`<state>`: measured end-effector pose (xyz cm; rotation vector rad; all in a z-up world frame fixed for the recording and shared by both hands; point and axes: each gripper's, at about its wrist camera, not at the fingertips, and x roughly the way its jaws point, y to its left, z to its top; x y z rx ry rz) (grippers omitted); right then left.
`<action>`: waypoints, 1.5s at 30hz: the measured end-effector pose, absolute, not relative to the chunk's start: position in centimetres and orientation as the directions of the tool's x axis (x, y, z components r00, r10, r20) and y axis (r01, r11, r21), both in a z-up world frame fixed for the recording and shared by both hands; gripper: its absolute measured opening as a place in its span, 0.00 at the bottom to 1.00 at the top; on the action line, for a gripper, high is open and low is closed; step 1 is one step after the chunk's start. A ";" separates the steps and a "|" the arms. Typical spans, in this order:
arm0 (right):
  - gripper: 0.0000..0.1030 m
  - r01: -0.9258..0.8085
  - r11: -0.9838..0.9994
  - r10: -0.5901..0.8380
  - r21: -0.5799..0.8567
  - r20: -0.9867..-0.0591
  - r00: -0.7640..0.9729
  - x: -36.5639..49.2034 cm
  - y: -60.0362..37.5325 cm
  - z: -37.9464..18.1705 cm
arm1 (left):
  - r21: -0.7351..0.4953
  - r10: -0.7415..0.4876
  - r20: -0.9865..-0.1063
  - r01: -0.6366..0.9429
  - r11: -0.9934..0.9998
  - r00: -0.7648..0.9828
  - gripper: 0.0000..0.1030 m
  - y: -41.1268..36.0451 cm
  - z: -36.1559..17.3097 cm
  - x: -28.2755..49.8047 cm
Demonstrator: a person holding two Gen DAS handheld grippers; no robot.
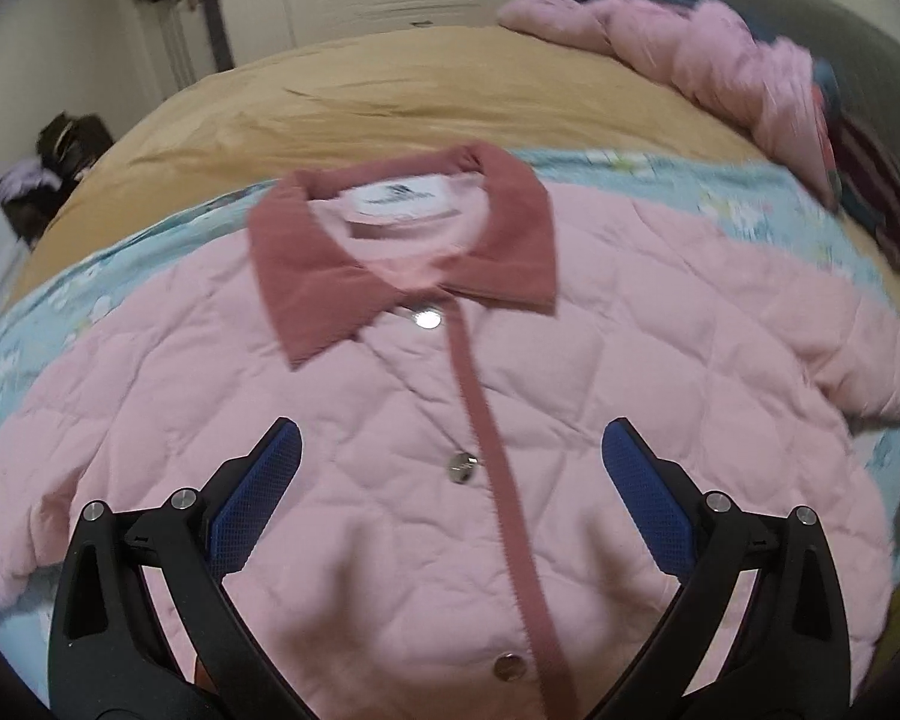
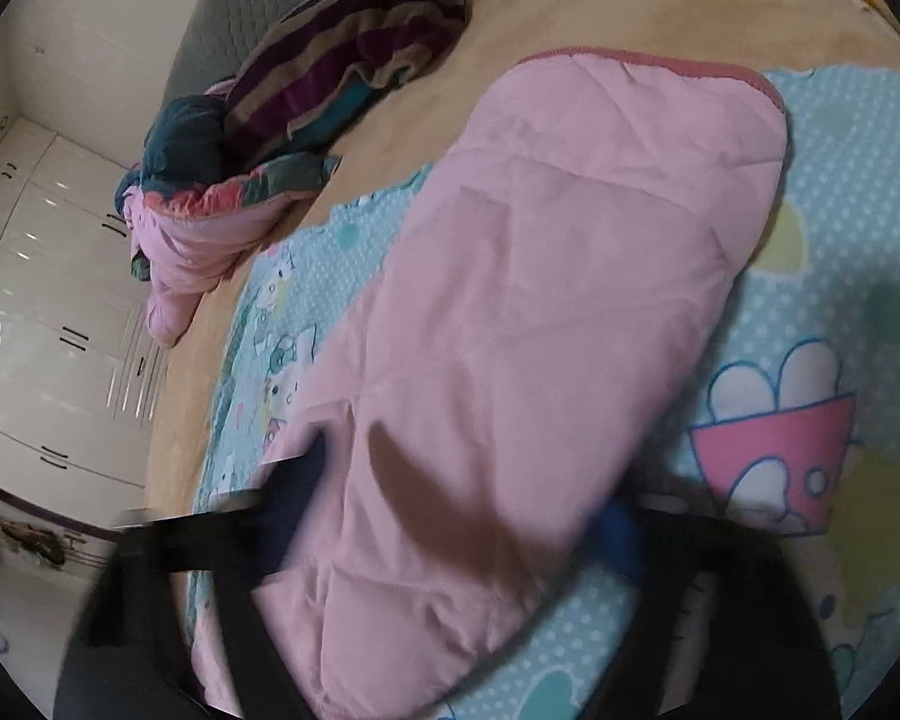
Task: Fold large clothes
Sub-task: 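Reach the right tool to the jacket sleeve cuff and grasp it, then lift the held sleeve with the right tool, fold it across the jacket front, release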
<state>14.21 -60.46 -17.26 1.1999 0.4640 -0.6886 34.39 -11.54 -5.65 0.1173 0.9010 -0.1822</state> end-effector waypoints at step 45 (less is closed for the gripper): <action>0.15 -0.114 0.902 0.271 0.417 -0.340 0.901 24.3 -27.6 3.1 | -0.264 -0.150 -0.656 -0.039 0.964 0.740 0.91 4.2 3.7 28.9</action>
